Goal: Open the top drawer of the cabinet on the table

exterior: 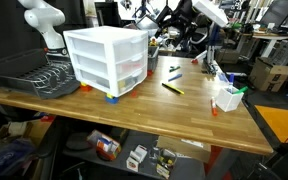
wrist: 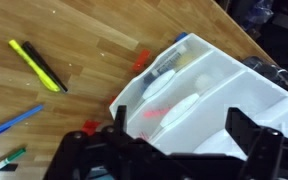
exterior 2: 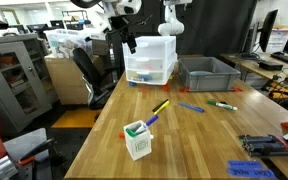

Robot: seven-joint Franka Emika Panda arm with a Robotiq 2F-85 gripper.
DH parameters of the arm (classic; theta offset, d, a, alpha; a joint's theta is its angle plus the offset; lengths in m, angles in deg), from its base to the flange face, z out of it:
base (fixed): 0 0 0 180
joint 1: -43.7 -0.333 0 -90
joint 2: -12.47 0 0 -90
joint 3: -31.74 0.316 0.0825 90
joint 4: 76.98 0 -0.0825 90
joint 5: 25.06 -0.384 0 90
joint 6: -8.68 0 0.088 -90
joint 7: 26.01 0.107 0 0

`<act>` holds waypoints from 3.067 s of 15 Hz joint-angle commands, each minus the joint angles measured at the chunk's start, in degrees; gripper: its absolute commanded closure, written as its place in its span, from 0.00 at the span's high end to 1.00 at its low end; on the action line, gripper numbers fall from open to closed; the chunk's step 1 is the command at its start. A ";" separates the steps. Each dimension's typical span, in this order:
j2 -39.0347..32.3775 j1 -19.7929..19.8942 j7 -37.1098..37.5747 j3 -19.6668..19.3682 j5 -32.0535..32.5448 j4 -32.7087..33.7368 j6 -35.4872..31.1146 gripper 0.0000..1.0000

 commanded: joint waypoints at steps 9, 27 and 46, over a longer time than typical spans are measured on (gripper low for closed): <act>-3.16 0.61 -3.02 1.66 -11.41 4.26 -1.82 1.00; -10.46 1.53 -17.72 6.21 -44.24 12.31 -4.41 1.00; -16.27 -8.35 -74.42 -3.54 -109.52 19.27 -13.03 1.00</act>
